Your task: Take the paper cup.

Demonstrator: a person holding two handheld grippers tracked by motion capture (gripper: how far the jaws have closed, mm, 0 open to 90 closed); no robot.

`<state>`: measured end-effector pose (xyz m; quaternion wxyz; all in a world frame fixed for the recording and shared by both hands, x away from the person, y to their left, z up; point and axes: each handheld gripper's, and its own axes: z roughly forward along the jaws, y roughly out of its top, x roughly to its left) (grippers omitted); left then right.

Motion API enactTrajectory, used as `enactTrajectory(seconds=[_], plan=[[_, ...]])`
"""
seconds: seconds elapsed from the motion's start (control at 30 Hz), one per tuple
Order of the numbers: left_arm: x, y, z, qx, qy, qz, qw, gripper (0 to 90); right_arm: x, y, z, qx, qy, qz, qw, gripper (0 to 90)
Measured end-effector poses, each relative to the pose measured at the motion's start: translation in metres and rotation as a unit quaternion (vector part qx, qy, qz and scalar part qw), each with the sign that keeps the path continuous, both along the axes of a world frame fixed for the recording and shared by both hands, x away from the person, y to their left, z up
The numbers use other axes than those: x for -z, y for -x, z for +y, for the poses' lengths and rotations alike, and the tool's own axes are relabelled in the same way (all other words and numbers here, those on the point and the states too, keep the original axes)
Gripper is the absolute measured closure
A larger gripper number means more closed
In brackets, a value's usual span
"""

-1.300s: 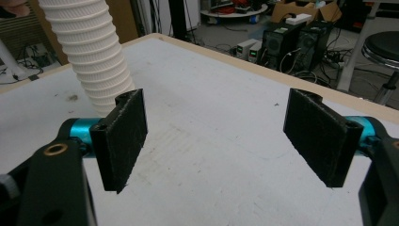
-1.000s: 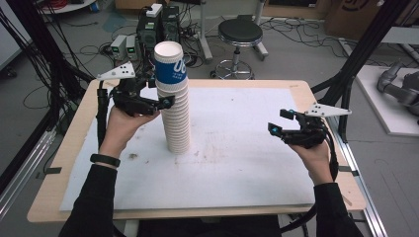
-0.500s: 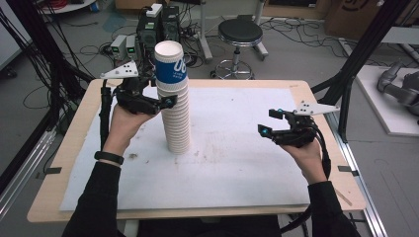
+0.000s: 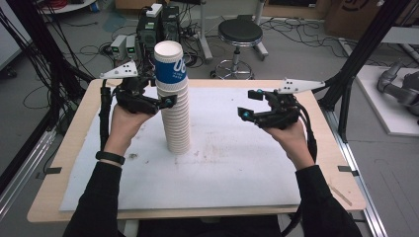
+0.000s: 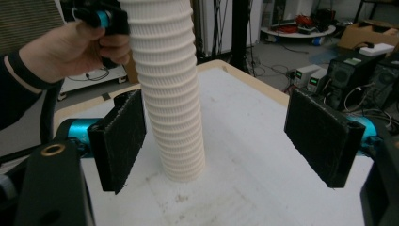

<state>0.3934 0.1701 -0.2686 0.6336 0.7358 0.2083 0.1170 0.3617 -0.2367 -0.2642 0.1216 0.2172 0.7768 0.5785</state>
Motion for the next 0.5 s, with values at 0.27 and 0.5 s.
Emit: enactTrajectory(seconds=[0.27, 0.5], plan=[[0.001, -0.001, 0.000, -0.001, 0.003, 0.000, 1.0000, 10.5, -0.031, -0.015, 0.032, -0.032, -0.005, -0.010, 0.9994, 20.7], [0.000, 0.000, 0.000, 0.000, 0.000, 0.000, 1.0000, 10.5, -0.059, -0.026, 0.063, -0.048, -0.016, -0.017, 0.9986, 20.6]])
